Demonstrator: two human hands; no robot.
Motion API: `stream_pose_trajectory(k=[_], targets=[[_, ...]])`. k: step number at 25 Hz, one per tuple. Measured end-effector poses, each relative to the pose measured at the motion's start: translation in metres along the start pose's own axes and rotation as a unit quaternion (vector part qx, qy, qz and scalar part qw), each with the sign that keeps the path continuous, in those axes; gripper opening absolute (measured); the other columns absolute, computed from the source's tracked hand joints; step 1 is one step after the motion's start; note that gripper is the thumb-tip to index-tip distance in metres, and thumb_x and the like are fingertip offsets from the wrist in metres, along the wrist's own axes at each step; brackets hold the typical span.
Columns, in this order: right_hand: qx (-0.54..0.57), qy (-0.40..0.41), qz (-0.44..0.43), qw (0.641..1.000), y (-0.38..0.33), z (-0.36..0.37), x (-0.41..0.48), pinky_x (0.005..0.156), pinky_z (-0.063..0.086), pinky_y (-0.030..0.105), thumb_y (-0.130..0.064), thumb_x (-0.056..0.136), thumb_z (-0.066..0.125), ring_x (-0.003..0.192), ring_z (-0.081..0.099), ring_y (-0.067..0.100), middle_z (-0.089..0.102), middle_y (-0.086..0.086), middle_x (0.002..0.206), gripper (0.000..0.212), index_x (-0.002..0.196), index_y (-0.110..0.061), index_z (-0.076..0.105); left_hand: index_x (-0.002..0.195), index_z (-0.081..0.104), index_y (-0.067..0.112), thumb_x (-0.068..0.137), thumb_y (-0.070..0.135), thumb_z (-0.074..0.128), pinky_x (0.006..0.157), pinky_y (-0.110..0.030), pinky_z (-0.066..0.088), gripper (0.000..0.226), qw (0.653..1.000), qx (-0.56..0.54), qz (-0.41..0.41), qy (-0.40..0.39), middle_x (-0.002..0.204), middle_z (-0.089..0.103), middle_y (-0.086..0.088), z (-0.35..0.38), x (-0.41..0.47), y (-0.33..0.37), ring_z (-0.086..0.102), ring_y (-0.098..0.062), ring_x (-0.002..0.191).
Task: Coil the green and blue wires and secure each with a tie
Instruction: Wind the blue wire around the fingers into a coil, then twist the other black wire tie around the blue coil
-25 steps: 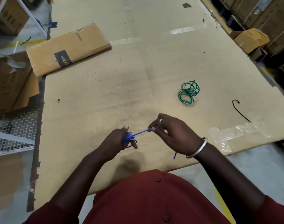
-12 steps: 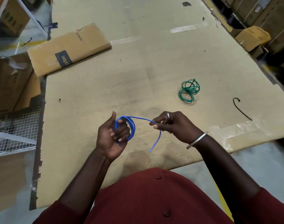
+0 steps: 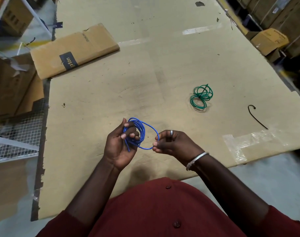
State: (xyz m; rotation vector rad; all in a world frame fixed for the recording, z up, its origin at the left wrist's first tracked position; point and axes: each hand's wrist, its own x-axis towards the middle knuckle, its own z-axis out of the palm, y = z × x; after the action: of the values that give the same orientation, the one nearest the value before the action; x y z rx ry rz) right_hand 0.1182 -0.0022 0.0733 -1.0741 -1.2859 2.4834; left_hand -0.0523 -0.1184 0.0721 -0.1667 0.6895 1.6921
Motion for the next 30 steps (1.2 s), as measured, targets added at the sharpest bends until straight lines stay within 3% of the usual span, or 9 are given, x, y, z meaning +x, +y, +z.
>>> stream_pose_trajectory(k=[10, 15, 17, 18, 20, 22, 25, 27, 30], targets=[[0.164, 0.027, 0.092, 0.982, 0.018, 0.020, -0.002, 0.074, 0.063, 0.022, 0.012, 0.090, 0.066, 0.081, 0.079, 0.023, 0.072, 0.015, 0.085, 0.016, 0.085, -0.003, 0.062, 0.070, 0.060, 0.011, 0.108, 0.035, 0.030, 0.042, -0.023, 0.025, 0.054, 0.999, -0.038, -0.008, -0.022, 0.042, 0.022, 0.007, 0.002, 0.002, -0.015, 0.016, -0.011, 0.042], [0.047, -0.061, 0.081, 0.994, 0.002, -0.001, -0.009, 0.081, 0.063, 0.028, -0.003, 0.095, 0.065, 0.087, 0.079, 0.027, 0.079, 0.012, 0.095, 0.011, 0.105, -0.007, 0.069, 0.059, 0.052, 0.012, 0.096, 0.023, 0.042, 0.031, -0.022, 0.023, 0.040, 1.000, 0.008, 0.010, 0.023, 0.034, 0.029, 0.007, 0.010, 0.007, -0.012, 0.026, -0.008, 0.029], [-0.080, -0.003, 0.040, 0.996, -0.011, -0.044, 0.007, 0.073, 0.060, 0.029, -0.016, 0.101, 0.061, 0.078, 0.078, 0.021, 0.079, 0.008, 0.094, 0.014, 0.108, -0.010, 0.071, 0.058, 0.052, 0.011, 0.091, 0.023, 0.047, 0.030, -0.021, 0.020, 0.036, 0.999, 0.016, 0.009, 0.039, 0.033, 0.028, 0.007, 0.008, 0.007, -0.010, 0.026, -0.007, 0.027], [-0.145, 0.092, -0.015, 0.985, -0.018, -0.074, 0.019, 0.071, 0.058, 0.032, -0.018, 0.100, 0.063, 0.072, 0.075, 0.018, 0.078, 0.008, 0.090, 0.012, 0.101, -0.012, 0.073, 0.058, 0.053, 0.011, 0.092, 0.024, 0.048, 0.030, -0.021, 0.019, 0.037, 0.999, 0.028, 0.005, 0.043, 0.033, 0.028, 0.007, 0.006, 0.006, -0.010, 0.026, -0.006, 0.026], [-0.273, 0.336, -0.130, 0.892, -0.035, -0.148, 0.040, 0.077, 0.053, 0.036, -0.021, 0.091, 0.075, 0.073, 0.071, 0.021, 0.076, 0.012, 0.086, 0.007, 0.091, -0.013, 0.076, 0.059, 0.055, 0.008, 0.096, 0.028, 0.047, 0.033, -0.022, 0.016, 0.042, 0.996, 0.073, -0.010, 0.050, 0.033, 0.028, 0.007, 0.000, 0.003, -0.012, 0.025, -0.005, 0.026], [-0.362, 0.513, -0.128, 0.767, -0.050, -0.222, 0.052, 0.091, 0.050, 0.037, -0.029, 0.085, 0.079, 0.097, 0.071, 0.034, 0.075, 0.020, 0.104, 0.030, 0.104, -0.006, 0.075, 0.061, 0.059, 0.003, 0.101, 0.036, 0.043, 0.037, -0.024, 0.014, 0.054, 0.989, 0.135, -0.028, 0.057, 0.034, 0.026, 0.007, -0.003, 0.001, -0.015, 0.025, -0.005, 0.028], [-0.438, 0.570, -0.009, 0.695, -0.058, -0.291, 0.063, 0.109, 0.040, 0.048, -0.035, 0.095, 0.067, 0.122, 0.055, 0.052, 0.055, 0.033, 0.132, 0.055, 0.130, 0.007, 0.059, 0.059, 0.063, 0.000, 0.102, 0.035, 0.040, 0.038, -0.024, 0.013, 0.060, 0.983, 0.162, -0.049, 0.065, 0.033, 0.025, 0.007, -0.004, -0.001, -0.015, 0.025, -0.005, 0.027], [-0.505, 0.545, 0.036, 0.668, -0.052, -0.303, 0.069, 0.108, 0.038, 0.053, -0.027, 0.102, 0.057, 0.123, 0.049, 0.056, 0.053, 0.039, 0.130, 0.047, 0.125, 0.015, 0.058, 0.053, 0.060, 0.002, 0.093, 0.028, 0.046, 0.036, -0.023, 0.013, 0.050, 0.984, 0.155, -0.057, 0.066, 0.032, 0.022, 0.007, 0.000, -0.002, -0.013, 0.021, -0.006, 0.026], [-0.560, 0.514, 0.011, 0.650, -0.033, -0.305, 0.072, 0.100, 0.044, 0.052, -0.013, 0.099, 0.057, 0.117, 0.052, 0.055, 0.059, 0.038, 0.120, 0.029, 0.109, 0.012, 0.068, 0.046, 0.053, 0.005, 0.095, 0.026, 0.044, 0.037, -0.022, 0.011, 0.054, 0.986, 0.135, -0.054, 0.078, 0.037, 0.009, 0.004, 0.004, -0.002, -0.009, 0.013, -0.010, 0.027]])
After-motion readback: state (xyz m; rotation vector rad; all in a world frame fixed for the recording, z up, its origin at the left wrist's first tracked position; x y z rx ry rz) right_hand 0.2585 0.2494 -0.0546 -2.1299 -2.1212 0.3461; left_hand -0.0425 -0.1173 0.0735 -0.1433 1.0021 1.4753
